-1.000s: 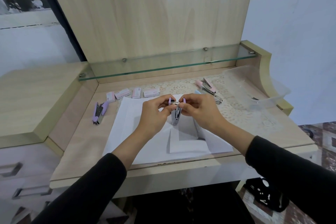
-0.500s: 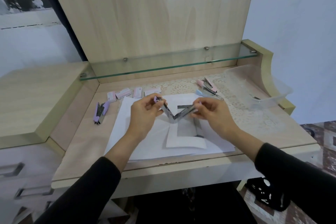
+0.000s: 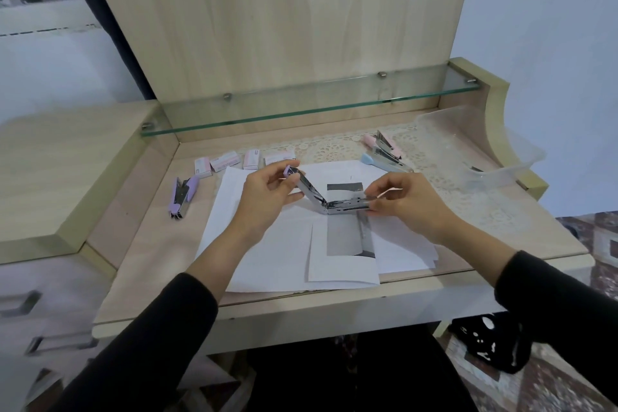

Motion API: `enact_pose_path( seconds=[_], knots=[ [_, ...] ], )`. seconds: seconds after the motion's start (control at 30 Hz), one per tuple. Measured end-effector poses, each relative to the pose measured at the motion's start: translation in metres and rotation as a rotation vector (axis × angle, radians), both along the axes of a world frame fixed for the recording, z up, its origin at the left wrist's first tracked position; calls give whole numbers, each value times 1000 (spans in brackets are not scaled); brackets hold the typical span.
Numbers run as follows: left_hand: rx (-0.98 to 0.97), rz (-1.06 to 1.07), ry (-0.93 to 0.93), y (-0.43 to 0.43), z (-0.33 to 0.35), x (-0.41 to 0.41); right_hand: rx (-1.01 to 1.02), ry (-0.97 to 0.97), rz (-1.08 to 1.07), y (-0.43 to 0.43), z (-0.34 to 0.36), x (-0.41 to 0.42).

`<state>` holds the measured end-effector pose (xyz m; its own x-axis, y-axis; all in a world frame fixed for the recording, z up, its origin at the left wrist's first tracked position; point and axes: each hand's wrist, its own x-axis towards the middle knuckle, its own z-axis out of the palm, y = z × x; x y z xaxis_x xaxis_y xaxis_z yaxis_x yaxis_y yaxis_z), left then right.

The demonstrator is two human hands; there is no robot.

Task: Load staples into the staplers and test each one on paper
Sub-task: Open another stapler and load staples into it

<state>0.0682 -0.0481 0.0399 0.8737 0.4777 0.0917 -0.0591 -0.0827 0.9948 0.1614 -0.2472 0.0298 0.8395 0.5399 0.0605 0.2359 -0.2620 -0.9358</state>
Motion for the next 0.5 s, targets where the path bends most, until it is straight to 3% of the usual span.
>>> enact_pose_path(
  seconds=[0.27,0.5],
  knots=[
    [30,-60,58,9,-3,-13,-264,-336,-16,-7,-4,5],
    [575,-104,234,21,-6,-27,-327,-466,30,-7,-7,9]
  ],
)
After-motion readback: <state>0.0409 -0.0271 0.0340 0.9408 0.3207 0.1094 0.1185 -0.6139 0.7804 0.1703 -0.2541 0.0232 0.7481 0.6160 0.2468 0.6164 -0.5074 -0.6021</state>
